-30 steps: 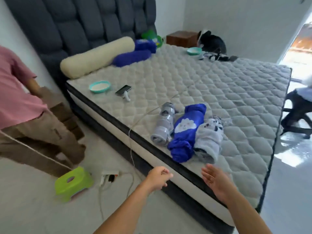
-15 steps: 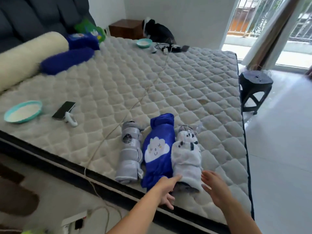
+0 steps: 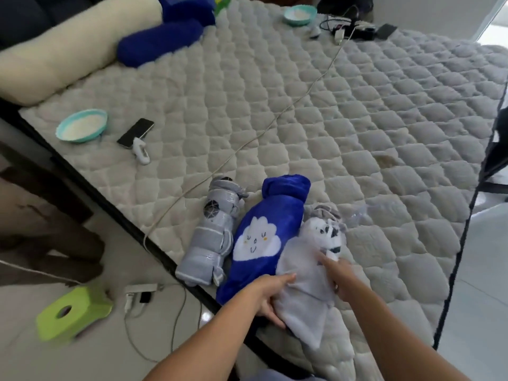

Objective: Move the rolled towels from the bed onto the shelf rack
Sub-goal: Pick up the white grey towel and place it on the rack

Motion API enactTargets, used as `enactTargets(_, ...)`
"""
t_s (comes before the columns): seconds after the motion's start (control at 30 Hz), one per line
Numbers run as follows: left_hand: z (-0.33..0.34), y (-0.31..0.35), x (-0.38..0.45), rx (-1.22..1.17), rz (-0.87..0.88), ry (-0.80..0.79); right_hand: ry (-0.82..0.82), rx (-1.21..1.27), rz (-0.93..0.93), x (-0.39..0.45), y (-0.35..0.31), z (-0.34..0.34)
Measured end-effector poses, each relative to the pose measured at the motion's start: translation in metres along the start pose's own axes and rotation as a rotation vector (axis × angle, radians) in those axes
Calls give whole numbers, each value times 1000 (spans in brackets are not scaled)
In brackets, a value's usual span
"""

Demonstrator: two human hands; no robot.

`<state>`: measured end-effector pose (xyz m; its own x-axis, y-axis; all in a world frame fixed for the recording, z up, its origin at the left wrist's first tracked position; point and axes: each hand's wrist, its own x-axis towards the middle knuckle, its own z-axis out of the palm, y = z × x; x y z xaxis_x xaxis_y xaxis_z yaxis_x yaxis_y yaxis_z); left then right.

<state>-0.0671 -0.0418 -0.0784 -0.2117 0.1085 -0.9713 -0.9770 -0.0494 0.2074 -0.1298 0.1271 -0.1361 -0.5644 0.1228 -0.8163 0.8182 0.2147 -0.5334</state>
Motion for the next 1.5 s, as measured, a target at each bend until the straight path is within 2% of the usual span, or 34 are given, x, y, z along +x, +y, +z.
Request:
enactTargets(0.27,9,-1,0,-113,-21,99,-91,133,33,38,8,-2)
enactTargets(0.37,11,-10,-2,-110,9,129,-106,230,25,12,4,-1)
enactTargets(0.47,14,-18,-11,-90,56,124,-29,324,-34,-14,5,-1)
enactTargets(0.57,15,-30,-30,-85,139,101,40,382,-170,-38,2,0)
enactTargets(0.7,2,-51,-63,-117,341,152,11,422,-290,-89,-17,13)
enactTargets(0.83,-31,-87,-107,-243,547,280,-125,393,-417,-145,-28,49)
enactTargets(1.07,-106,-218,-189,-534,771,573,-467,45,-626,-254,12,139)
enactTargets(1.23,-156,-351,-236,-702,817,783,-840,-176,-703,-341,76,231)
enactTargets(1.33,-177,-435,-254,-836,803,842,-1013,-370,-777,-389,126,287)
enactTargets(1.5,-210,-545,-262,-1070,775,942,-1196,-604,-955,-467,195,372)
